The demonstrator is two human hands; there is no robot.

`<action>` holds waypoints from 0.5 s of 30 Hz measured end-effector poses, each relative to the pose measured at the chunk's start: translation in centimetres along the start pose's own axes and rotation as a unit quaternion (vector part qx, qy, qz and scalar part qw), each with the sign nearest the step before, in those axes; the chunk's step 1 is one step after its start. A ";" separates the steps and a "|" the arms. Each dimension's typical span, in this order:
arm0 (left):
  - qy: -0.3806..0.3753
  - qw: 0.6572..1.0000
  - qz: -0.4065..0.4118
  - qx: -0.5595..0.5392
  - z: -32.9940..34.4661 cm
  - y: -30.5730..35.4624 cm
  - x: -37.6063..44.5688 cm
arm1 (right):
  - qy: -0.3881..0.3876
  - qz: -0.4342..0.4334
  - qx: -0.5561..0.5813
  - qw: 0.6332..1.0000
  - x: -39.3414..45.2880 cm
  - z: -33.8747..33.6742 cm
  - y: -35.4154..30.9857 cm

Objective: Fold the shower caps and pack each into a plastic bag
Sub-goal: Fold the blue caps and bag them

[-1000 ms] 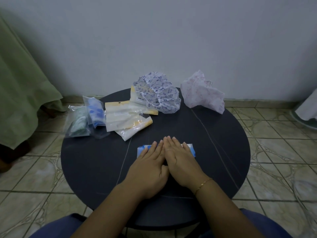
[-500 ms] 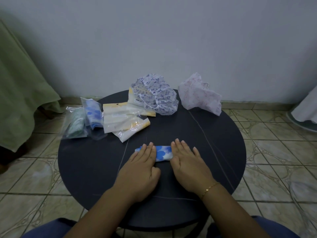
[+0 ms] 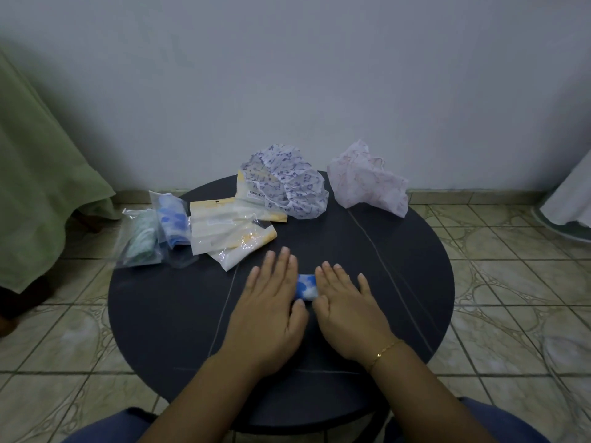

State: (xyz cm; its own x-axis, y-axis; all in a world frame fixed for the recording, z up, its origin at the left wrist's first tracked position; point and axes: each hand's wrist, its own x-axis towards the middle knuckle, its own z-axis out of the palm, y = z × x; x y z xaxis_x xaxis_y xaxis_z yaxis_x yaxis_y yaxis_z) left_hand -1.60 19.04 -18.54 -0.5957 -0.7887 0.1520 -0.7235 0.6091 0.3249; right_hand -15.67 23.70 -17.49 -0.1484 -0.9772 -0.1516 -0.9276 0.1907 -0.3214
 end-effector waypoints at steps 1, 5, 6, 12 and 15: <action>-0.016 0.999 0.007 -0.027 0.3 0.3 0.4 | -0.008 0.000 0.001 1.000 0.1 -0.1 0.0; -0.078 0.995 -0.015 -0.062 0.9 0.4 1.1 | -0.017 0.004 -0.002 1.000 0.6 -1.0 0.1; -0.092 0.994 -0.017 -0.061 0.8 0.3 1.1 | -0.004 0.004 0.011 1.000 0.7 -1.0 0.0; -0.097 0.994 0.022 -0.050 0.4 0.3 0.8 | 0.000 -0.080 0.087 0.993 1.0 0.2 -1.5; -0.099 0.994 0.020 -0.042 0.5 0.1 0.7 | -0.009 -0.081 0.075 0.994 1.0 0.5 -1.0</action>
State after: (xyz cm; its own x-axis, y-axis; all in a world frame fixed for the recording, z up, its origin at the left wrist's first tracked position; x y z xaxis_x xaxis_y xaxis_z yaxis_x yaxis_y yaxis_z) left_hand -2.29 18.58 -18.81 -0.6872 -0.7262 -0.0179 -0.6703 0.6244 0.4011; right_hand -14.72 22.63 -17.82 0.0060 -0.9946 -0.1033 -0.8766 0.0445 -0.4792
